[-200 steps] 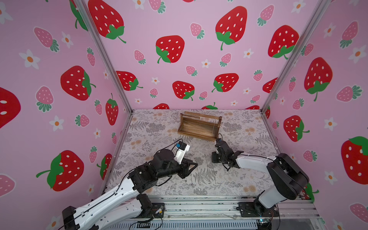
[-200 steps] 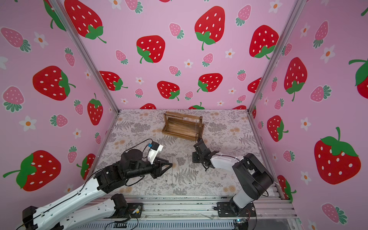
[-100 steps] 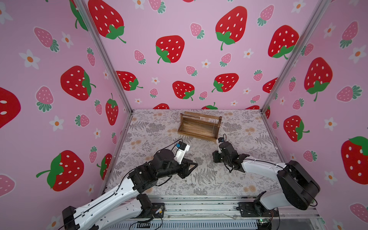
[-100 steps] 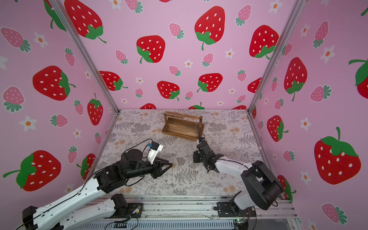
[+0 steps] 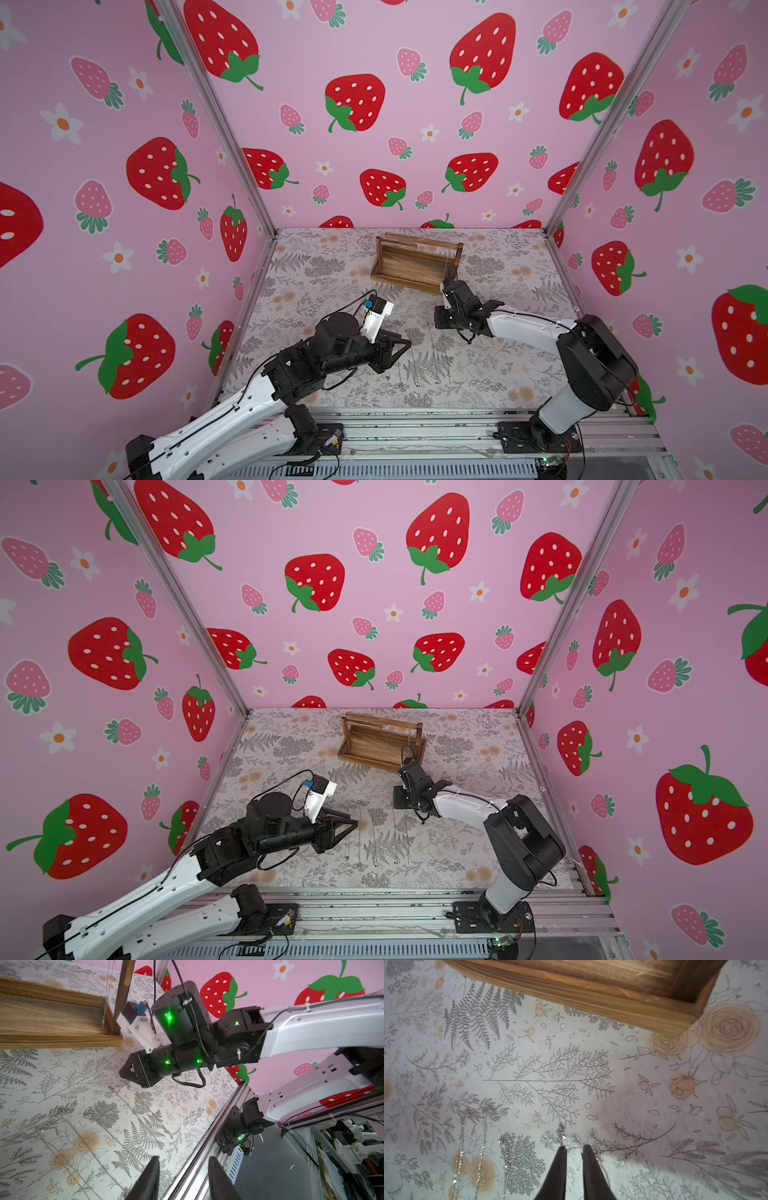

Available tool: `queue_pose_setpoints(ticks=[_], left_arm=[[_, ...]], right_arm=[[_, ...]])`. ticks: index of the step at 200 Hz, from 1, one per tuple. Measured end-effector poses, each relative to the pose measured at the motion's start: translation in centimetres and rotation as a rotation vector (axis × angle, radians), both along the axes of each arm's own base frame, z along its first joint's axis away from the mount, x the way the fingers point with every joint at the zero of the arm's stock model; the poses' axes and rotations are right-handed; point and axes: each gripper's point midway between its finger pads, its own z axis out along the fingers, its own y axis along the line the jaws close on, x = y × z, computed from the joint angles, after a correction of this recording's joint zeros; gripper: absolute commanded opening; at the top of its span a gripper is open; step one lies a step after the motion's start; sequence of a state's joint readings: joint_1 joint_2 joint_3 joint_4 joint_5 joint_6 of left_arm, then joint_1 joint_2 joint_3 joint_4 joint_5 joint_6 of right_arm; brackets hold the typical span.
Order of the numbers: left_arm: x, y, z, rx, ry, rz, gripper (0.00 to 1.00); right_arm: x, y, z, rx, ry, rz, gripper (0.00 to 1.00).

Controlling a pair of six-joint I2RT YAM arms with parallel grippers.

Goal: Take the necklace off the jewelry display stand
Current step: Adjust the necklace at the center of the board.

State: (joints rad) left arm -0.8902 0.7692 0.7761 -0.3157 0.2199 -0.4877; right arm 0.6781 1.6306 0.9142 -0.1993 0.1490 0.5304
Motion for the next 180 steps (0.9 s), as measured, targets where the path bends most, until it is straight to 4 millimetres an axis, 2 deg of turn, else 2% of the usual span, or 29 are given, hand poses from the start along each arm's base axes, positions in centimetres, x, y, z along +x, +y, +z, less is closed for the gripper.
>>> queue_pose_setpoints(ticks=[34,59,92,110,119,134,156,180], left_arm=[[-0.3,0.4,0.8,-0.024,-0.012,0.004,0.41],[-0.1,0.1,0.2,-0.009,-0.001,0.004,0.43],[1.1,-1.3,-2.2,0.062,0.038,-0.005,0.45],[2.4,-2.9,-4.3,0.132,0.08,-0.019,0.37],[3.3,-3.8,-5.3,0.164,0.101,-0.027,0.34],[5.1,-5.2,-6.4,0.2,0.116,-0.029,0.33],[7.5,-6.5,-7.5,0.229,0.131,-0.021,0.35],[9.1,-7.1,-9.1,0.265,0.151,-0.008,0.35]], right_arm=[[-0.6,-0.8,-0.1,-0.023,0.011,-0.009,0.17],[-1.1,-2.1,1.5,-0.026,-0.041,-0.028,0.17],[-2.9,-5.4,5.8,0.015,-0.202,-0.082,0.18],[-4.0,-7.0,6.9,0.037,-0.258,-0.106,0.17],[-4.2,-7.2,6.6,0.03,-0.256,-0.108,0.17],[-4.2,-7.3,5.3,0.001,-0.217,-0.104,0.16],[-4.9,-6.9,2.4,-0.046,-0.12,-0.066,0.29],[-5.5,-5.7,0.3,-0.07,-0.02,0.01,0.31]])
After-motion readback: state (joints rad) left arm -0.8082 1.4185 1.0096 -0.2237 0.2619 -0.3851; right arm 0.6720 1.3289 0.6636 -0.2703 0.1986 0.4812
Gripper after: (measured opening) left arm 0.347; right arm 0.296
